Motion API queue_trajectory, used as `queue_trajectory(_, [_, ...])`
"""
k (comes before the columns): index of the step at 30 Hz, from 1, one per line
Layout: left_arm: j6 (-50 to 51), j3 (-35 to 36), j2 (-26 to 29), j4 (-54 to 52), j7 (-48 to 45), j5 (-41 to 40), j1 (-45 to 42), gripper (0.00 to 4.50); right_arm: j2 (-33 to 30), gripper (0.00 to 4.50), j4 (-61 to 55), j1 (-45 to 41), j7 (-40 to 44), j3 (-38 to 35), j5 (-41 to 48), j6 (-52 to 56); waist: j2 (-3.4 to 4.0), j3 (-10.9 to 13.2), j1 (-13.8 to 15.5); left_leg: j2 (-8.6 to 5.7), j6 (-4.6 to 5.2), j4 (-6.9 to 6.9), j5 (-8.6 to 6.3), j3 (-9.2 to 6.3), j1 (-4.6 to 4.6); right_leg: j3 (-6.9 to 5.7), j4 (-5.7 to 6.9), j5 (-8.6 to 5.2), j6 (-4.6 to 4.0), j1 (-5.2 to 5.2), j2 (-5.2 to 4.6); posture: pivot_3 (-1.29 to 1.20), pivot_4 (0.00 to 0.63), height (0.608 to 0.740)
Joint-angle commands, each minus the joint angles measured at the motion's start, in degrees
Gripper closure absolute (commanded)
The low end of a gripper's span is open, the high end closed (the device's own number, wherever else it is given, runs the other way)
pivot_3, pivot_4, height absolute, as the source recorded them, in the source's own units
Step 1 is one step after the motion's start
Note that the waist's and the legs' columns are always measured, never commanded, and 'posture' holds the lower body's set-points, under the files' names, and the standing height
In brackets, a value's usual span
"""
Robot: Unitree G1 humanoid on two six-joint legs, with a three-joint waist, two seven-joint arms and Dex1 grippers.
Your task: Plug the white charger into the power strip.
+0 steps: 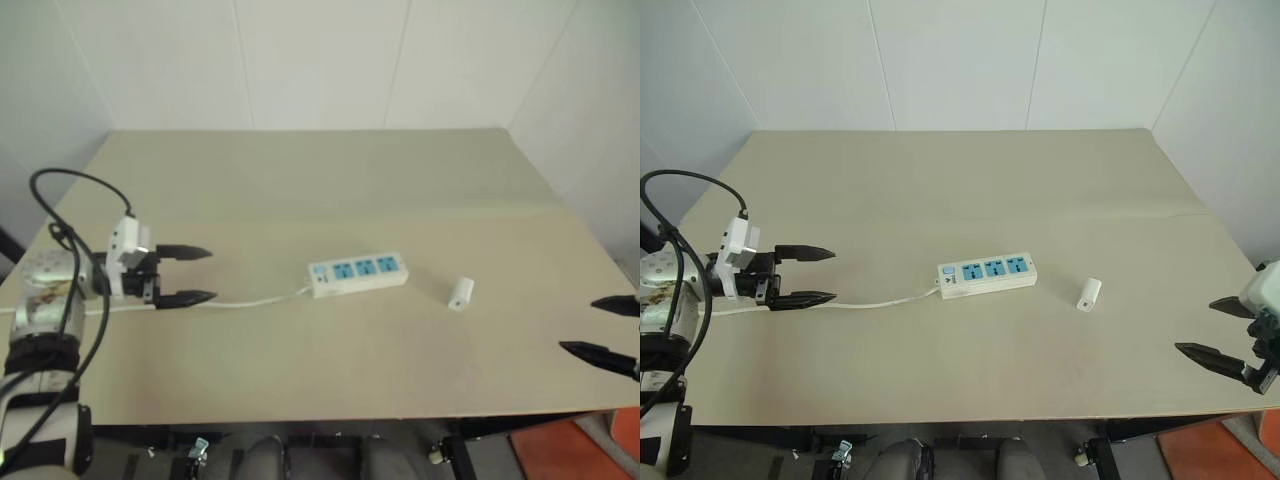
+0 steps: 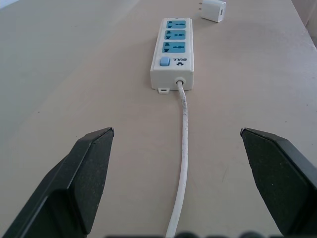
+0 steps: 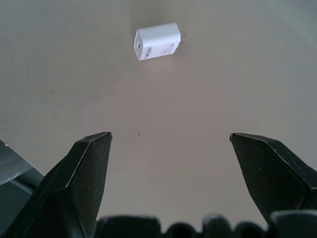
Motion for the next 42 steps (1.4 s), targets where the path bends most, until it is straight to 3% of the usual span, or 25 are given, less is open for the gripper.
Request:
queue_trajectory(1, [-0.6,0.0,0.2,-0.4,-0.2,-0.7,-1.7,0.03,0.2,0.00,-1.0,-0.1,-1.1,-1.6,0.2,-1.5,0.00,0.0,0.0,0.00,0.00,0.00,0.00,0.00,0.00,0.00,0.00,0.00,0.00,0.00,0.00,0.00,0.150,0.740])
queue_trajectory(16, [-1.2,-0.7,0.4,-0.3,0.0,0.1,0.3,0.03,0.7,0.00,-1.5,-0.5,-2.7,0.2,0.9,-2.3,0.00,0.0,0.0,0.00,0.00,0.00,0.00,0.00,0.00,0.00,0.00,0.00,0.00,0.00,0.00,0.00,0.150,0.740])
queue_trajectory(24, [-6.9,-7.7,-12.8,7.4,2.0,4.9,-3.2,0.03,2.2,0.00,-6.6,-6.9,-10.1,6.9,2.9,1.0,-0.05,0.0,0.1,-0.05,0.00,0.03,0.00,-0.01,0.11,0.01,0.01,0.00,0.00,0.16,-0.02,0.00,0.150,0.740])
queue_trajectory(28, [-10.7,-10.8,-19.7,13.8,9.7,10.2,-7.6,0.03,2.8,0.00,-11.1,-9.6,-13.7,10.8,4.3,3.1,-0.09,0.0,0.3,-0.08,0.00,0.07,0.00,-0.06,-0.02,-0.01,0.00,0.00,0.00,0.09,-0.01,0.00,0.150,0.740])
queue_trajectory(33, [-11.4,-14.1,-23.4,20.0,15.1,15.8,-12.6,0.03,3.6,0.00,-15.6,-9.7,-16.4,12.0,5.7,5.5,-0.10,0.0,0.2,-0.12,0.03,0.08,-0.01,-0.09,-0.11,0.00,-0.06,0.00,0.01,0.06,-0.02,0.00,0.150,0.740])
queue_trajectory(37, [-7.8,-17.2,-22.9,22.7,14.4,19.6,-15.2,0.03,5.1,0.00,-19.1,-8.9,-18.1,11.2,7.2,7.9,-0.10,0.0,0.2,-0.12,0.04,0.07,-0.02,-0.10,-0.11,0.00,-0.04,0.00,0.01,0.05,-0.01,0.00,0.150,0.740])
queue_trajectory(42, [-4.7,-19.0,-21.4,23.9,13.4,21.9,-16.8,1.59,6.0,0.00,-21.3,-6.8,-19.8,11.2,7.0,8.8,-0.12,0.0,0.0,-0.12,0.03,0.08,-0.02,-0.10,-0.07,0.01,-0.04,-0.01,0.03,0.10,0.01,0.00,0.150,0.740])
